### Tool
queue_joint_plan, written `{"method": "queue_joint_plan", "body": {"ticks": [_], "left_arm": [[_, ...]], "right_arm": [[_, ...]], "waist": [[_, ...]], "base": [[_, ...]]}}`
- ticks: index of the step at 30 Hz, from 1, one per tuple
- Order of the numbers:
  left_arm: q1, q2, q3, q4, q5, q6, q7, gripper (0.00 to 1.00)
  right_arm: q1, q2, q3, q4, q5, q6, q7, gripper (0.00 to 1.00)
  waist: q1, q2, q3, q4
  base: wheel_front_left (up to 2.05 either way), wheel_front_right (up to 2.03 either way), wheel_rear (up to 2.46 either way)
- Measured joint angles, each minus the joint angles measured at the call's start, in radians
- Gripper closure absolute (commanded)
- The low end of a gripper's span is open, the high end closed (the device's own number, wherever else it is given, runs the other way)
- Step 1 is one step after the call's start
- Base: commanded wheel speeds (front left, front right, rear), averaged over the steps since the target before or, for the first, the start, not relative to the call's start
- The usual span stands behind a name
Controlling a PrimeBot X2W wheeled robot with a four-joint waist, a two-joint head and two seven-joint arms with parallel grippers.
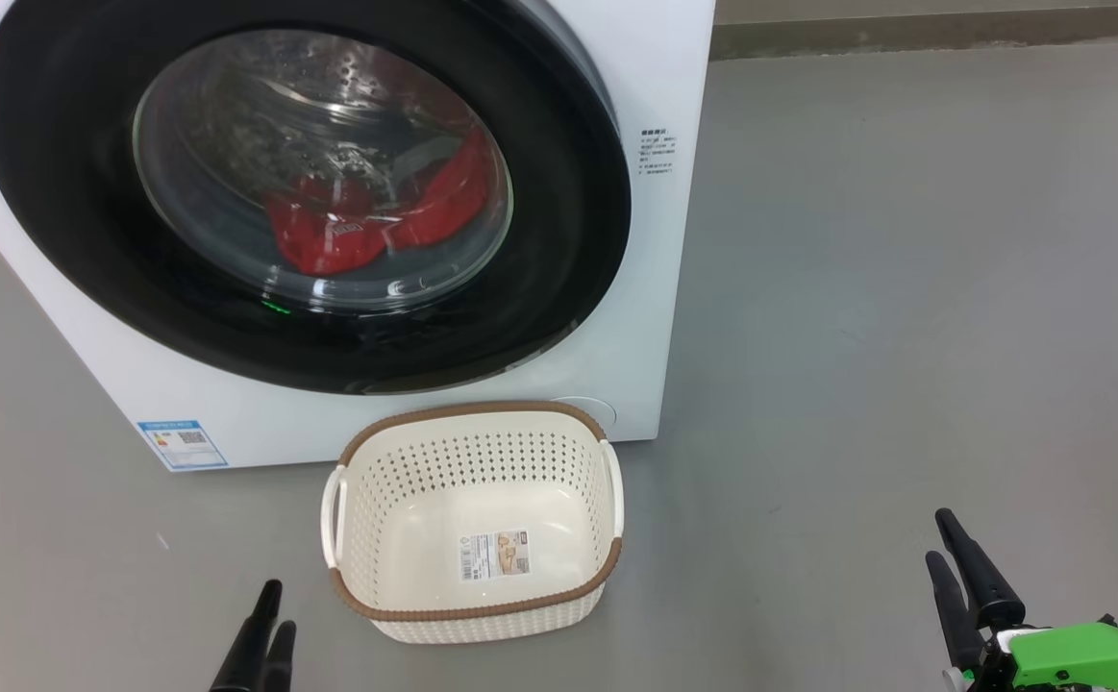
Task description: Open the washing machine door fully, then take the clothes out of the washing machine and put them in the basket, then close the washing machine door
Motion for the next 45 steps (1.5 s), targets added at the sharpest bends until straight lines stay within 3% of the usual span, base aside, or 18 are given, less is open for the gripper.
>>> {"method": "queue_joint_plan", "body": {"ticks": [16, 35, 45], "left_arm": [[-0.028, 0.005, -0.04, -0.003, 0.049, 0.0, -0.046, 0.0], [-0.065, 0.005, -0.031, -0.014, 0.352, 0.001, -0.099, 0.0], [-0.084, 0.005, -0.058, -0.026, 0.492, 0.035, -0.125, 0.0]], "right_arm": [[-0.032, -0.006, 0.055, 0.0, -0.044, 0.0, -0.045, 0.0], [-0.082, -0.008, 0.059, 0.009, -0.325, 0.0, -0.098, 0.0], [-0.109, -0.008, 0.063, 0.002, -0.507, 0.0, -0.128, 0.0]], "waist": [[0.0002, 0.0, 0.001, 0.0], [0.0001, 0.0, 0.005, -0.004], [0.0001, 0.0, 0.007, -0.007]], "base": [[0.0, 0.0, 0.0], [0.0, 0.0, 0.0], [0.0, 0.0, 0.0]]}}
